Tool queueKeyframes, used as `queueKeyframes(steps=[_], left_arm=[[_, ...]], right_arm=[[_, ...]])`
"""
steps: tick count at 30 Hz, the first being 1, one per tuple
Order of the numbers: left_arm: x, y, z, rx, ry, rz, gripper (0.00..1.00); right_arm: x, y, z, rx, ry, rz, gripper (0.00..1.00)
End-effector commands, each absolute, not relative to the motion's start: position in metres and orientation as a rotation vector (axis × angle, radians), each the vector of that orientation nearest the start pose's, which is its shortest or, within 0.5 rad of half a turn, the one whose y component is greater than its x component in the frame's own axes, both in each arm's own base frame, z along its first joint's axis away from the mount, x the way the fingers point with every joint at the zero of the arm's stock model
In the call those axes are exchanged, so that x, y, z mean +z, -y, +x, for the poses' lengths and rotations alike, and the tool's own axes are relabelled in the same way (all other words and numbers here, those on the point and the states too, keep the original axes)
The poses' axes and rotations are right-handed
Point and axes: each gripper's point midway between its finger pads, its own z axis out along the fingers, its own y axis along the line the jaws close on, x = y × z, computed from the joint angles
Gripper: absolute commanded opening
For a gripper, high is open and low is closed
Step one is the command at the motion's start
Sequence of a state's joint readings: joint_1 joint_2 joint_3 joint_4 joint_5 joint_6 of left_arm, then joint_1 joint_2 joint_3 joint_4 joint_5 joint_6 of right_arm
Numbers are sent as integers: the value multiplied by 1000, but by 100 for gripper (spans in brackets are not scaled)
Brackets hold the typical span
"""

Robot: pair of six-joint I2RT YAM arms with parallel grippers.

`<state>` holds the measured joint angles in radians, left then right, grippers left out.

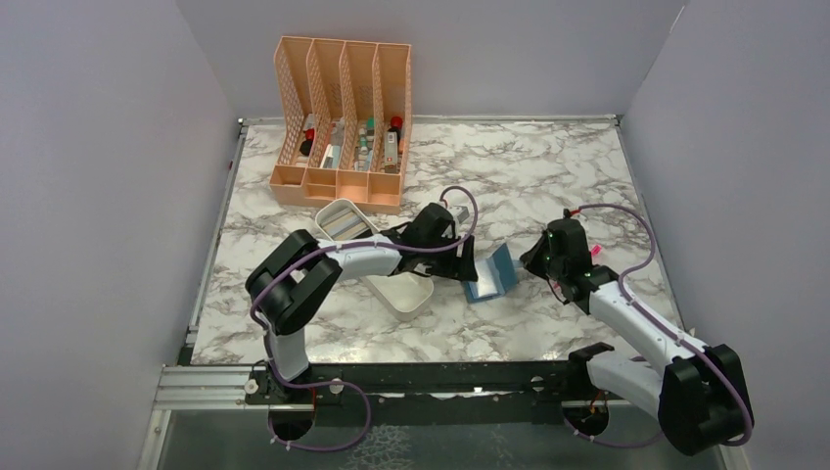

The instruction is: Put the credit cards into the card holder

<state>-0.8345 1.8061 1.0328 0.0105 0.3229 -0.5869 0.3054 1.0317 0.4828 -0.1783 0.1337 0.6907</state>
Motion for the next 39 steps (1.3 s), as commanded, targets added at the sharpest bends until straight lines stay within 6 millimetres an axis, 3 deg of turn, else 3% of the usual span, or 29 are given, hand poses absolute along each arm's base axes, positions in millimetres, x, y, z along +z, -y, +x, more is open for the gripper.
queueKeyframes(steps=[1, 16, 26, 33, 39], left_arm=[[48, 381, 244, -968, -2509, 477, 72], [46, 397, 250, -1008, -2489, 487, 70], [51, 407, 246, -1098, -2451, 524, 61], [62, 416, 242, -1192, -2399, 543, 43], [62, 420, 244, -1203, -2393, 540, 18]], right_arm=[[62, -76, 269, 284, -2267, 558, 5], [51, -70, 263, 249, -2298, 579, 4], [49, -66, 260, 229, -2299, 578, 5], [51, -79, 257, 317, -2315, 552, 6], [54, -84, 253, 354, -2330, 528, 13]])
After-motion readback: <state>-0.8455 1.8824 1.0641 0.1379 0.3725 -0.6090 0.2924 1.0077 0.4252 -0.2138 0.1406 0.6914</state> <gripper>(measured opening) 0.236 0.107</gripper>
